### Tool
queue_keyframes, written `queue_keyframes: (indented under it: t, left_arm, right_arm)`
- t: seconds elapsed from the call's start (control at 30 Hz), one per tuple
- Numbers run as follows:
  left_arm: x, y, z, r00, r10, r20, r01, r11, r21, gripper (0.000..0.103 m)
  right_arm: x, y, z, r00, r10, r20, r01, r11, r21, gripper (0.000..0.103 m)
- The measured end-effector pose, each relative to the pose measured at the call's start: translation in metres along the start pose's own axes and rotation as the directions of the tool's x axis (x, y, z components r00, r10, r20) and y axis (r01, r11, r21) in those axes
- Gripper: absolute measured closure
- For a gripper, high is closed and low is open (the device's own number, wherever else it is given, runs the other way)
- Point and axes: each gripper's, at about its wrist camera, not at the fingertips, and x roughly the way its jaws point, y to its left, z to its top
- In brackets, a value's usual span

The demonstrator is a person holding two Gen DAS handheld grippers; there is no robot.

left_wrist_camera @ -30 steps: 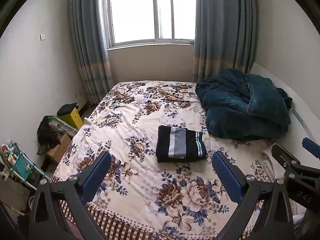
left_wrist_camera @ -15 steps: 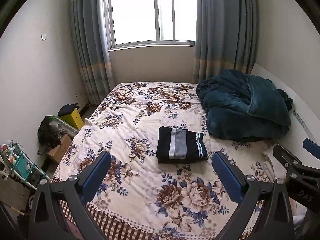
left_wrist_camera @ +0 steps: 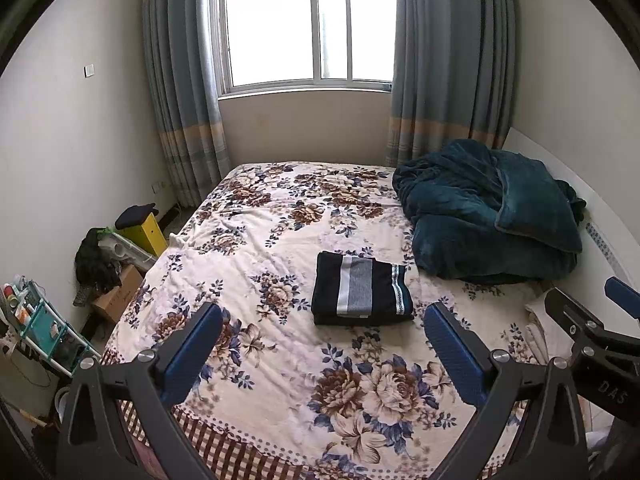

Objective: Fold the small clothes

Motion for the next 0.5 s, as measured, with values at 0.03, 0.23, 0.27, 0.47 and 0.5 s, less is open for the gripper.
queue_keyframes:
  t: [0.03,0.23,0.27,0.47,0.5]
  left_arm:
    - [-0.0001,-0.0006,-0.0001,1.000,0.000,0.000,0.000,1.000,0.001,0.000]
    - [-0.0006,-0.0012,-0.0007,1.000,0.005,0.000,-0.005,1.000,-0.001,0.000]
    - [-0.0007,-0.0013,-0.0008,1.000,0.008,0.001,-0.008,1.000,-0.001,0.000]
    - [-0.0014,-0.0006,-0.0012,1.000,0.007,-0.003,-0.008,1.000,-0.008,0.000]
    - [-0.0015,-0.0006,-0.0013,1.000,0.005,-0.002,-0.005,1.000,-0.009,0.000]
  right_arm:
    - [0.0002,0.0005,-0.0002,1.000,0.000,0.000,0.000,1.000,-0.002,0.000]
    - [-0.0003,0.0002,-0.0004,1.000,-0.002,-0.002,0.002,1.000,0.000,0.000]
    - [-0.0007,0.0000,-0.0004,1.000,-0.003,-0.001,0.003,1.000,0.001,0.000]
    - [-0.0009,0.0008,-0.0011,1.000,-0.003,-0.001,0.003,1.000,0.002,0.000]
    - [-0.0012,0.0002,-0.0011,1.000,-0.004,-0.001,0.004,1.000,0.003,0.000]
